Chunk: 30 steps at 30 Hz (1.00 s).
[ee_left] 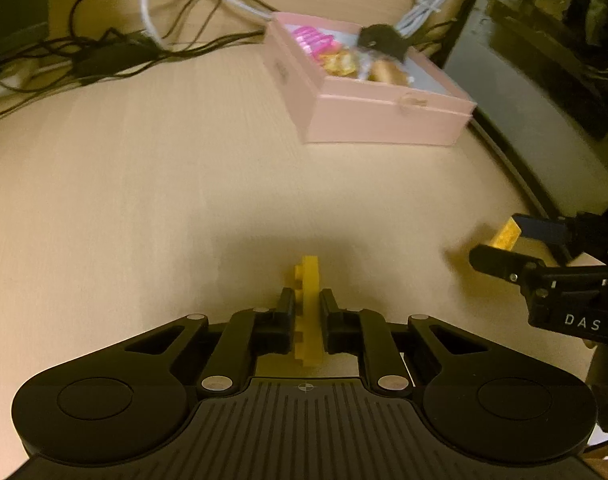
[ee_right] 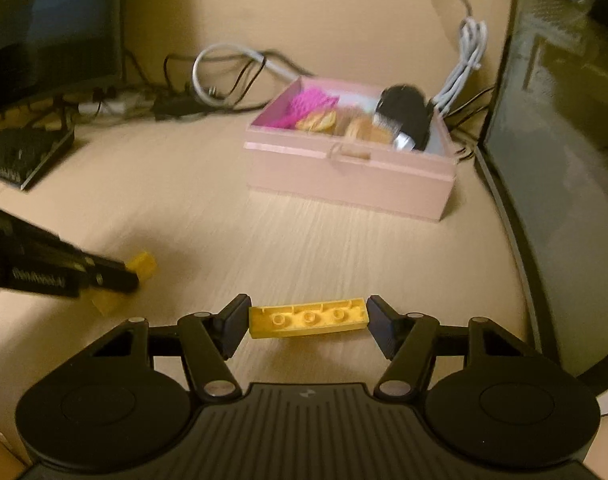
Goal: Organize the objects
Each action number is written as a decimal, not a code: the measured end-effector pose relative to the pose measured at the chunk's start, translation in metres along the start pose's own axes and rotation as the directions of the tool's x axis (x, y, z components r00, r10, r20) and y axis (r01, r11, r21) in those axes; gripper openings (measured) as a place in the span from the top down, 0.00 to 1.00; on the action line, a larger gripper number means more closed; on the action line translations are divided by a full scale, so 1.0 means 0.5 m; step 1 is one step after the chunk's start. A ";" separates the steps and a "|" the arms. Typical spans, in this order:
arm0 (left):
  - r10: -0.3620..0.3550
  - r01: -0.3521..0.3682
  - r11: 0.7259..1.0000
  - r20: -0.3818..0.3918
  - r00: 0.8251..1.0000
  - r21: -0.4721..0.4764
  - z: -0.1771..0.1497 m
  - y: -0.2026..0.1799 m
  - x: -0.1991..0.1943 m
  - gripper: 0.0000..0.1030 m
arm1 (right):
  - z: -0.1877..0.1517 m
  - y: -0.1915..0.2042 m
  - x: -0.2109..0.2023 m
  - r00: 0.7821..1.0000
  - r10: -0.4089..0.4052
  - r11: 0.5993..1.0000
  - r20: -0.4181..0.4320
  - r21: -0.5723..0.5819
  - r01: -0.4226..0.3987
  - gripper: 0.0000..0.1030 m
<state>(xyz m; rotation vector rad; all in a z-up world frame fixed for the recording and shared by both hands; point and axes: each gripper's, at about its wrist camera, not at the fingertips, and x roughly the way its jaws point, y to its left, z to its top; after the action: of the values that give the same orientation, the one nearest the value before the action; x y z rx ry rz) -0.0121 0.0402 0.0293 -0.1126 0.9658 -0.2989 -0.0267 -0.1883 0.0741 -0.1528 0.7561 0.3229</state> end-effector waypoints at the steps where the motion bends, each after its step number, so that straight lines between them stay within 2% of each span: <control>1: -0.014 0.014 1.000 0.011 1.000 0.008 0.010 -0.007 -0.003 0.85 | 0.001 -0.004 -0.008 1.000 -0.007 1.000 0.012 0.005 0.007 0.38; 4: -0.053 0.050 0.998 0.072 0.996 0.032 0.073 -0.039 -0.010 0.85 | 0.002 -0.019 -0.030 0.999 -0.022 0.999 0.037 0.031 0.021 0.38; 6: -0.072 0.067 0.997 0.130 0.989 0.038 0.137 -0.062 -0.014 0.85 | 0.002 -0.026 -0.040 0.998 -0.037 0.999 0.050 0.040 0.035 0.38; 11: -0.114 0.107 0.993 0.281 0.953 0.041 0.287 -0.114 -0.002 0.85 | 0.008 -0.037 -0.056 0.995 -0.058 0.997 0.077 0.057 0.054 0.38; 12: -0.140 0.139 0.990 0.280 0.950 0.025 0.310 -0.117 0.020 0.84 | 0.009 -0.039 -0.057 0.995 -0.061 0.997 0.082 0.059 0.057 0.38; 13: -0.153 0.158 0.987 0.255 0.955 0.003 0.328 -0.114 0.044 0.82 | 0.011 -0.041 -0.057 0.994 -0.064 0.996 0.085 0.059 0.059 0.38; 15: -0.123 0.141 0.988 0.236 0.964 -0.060 0.347 -0.103 0.080 0.82 | 0.014 -0.046 -0.057 0.993 -0.076 0.996 0.089 0.058 0.071 0.38; 17: -0.083 0.114 0.989 0.274 0.958 -0.098 0.346 -0.091 0.083 0.82 | 0.021 -0.054 -0.054 0.991 -0.092 0.995 0.097 0.058 0.087 0.38; 19: -0.079 0.118 0.986 0.287 0.955 -0.121 0.338 -0.077 0.075 0.82 | 0.033 -0.065 -0.051 0.989 -0.097 0.993 0.110 0.072 0.089 0.38; 24: -0.040 0.075 0.990 0.273 0.961 -0.117 0.268 -0.052 0.044 0.82 | 0.107 -0.095 -0.029 0.976 -0.117 0.991 0.181 0.092 0.102 0.38; 28: 0.002 0.042 0.984 0.243 0.970 -0.175 0.195 -0.021 0.026 0.82 | 0.197 -0.120 0.016 0.955 -0.141 0.986 0.261 0.119 0.113 0.38; 29: 0.003 0.043 0.980 0.227 0.974 -0.195 0.182 -0.012 0.026 0.82 | 0.215 -0.125 0.030 0.948 -0.147 0.986 0.282 0.123 0.116 0.37; 30: 0.003 0.043 0.977 0.211 0.977 -0.210 0.173 -0.003 0.028 0.82 | 0.229 -0.130 0.045 0.944 -0.149 0.985 0.293 0.123 0.117 0.32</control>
<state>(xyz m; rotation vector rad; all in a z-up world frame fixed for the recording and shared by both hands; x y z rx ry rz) 0.0663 0.0310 0.0676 -0.3447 0.7841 -0.1960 0.0851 -0.2154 0.1424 -0.0536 0.4553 0.1714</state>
